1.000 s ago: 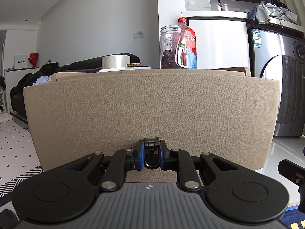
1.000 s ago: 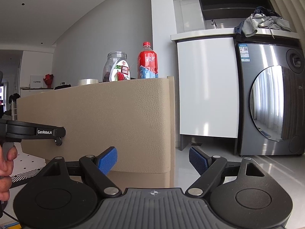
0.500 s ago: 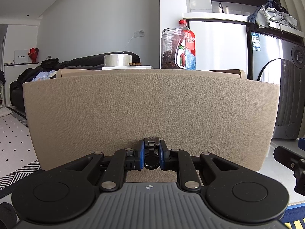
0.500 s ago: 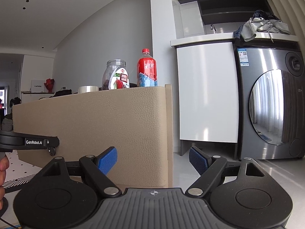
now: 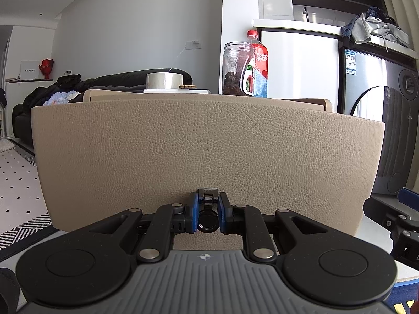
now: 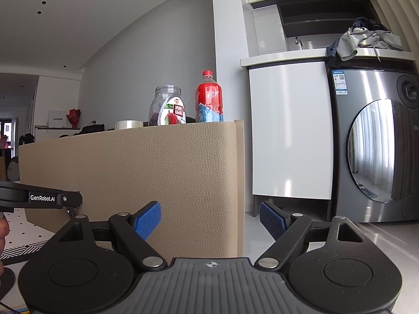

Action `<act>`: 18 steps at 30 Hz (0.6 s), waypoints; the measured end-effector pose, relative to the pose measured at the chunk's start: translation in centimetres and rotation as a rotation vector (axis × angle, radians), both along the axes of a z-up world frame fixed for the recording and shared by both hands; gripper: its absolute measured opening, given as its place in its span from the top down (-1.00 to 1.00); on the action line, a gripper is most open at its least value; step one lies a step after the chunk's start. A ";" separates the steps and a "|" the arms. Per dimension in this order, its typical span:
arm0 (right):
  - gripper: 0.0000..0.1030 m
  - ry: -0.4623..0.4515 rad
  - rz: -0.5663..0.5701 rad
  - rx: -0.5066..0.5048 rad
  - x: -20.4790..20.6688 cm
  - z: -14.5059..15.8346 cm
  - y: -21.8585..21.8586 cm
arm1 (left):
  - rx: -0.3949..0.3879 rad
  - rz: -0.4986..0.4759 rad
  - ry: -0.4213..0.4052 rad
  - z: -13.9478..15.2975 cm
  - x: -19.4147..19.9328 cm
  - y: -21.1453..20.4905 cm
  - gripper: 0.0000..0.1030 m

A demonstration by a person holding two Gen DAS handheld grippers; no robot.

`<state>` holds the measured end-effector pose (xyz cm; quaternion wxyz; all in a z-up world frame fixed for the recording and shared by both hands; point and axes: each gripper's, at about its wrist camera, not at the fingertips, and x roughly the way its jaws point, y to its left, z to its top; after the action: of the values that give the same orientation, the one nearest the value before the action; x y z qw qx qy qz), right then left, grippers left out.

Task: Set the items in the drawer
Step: 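Hold the black drawer knob closed in the left gripper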

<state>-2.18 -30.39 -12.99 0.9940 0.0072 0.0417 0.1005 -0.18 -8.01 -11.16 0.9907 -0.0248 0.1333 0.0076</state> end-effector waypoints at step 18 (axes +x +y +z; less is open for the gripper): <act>-0.67 -0.030 -0.010 0.024 -1.4 0.9 -0.1 | 0.012 -0.001 -0.006 0.0 -1.8 -0.3 0.67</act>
<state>-3.57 -30.52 -12.07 0.9949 0.0180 0.0256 0.0962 -2.03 -8.28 -11.15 0.9913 -0.0188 0.1303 0.0077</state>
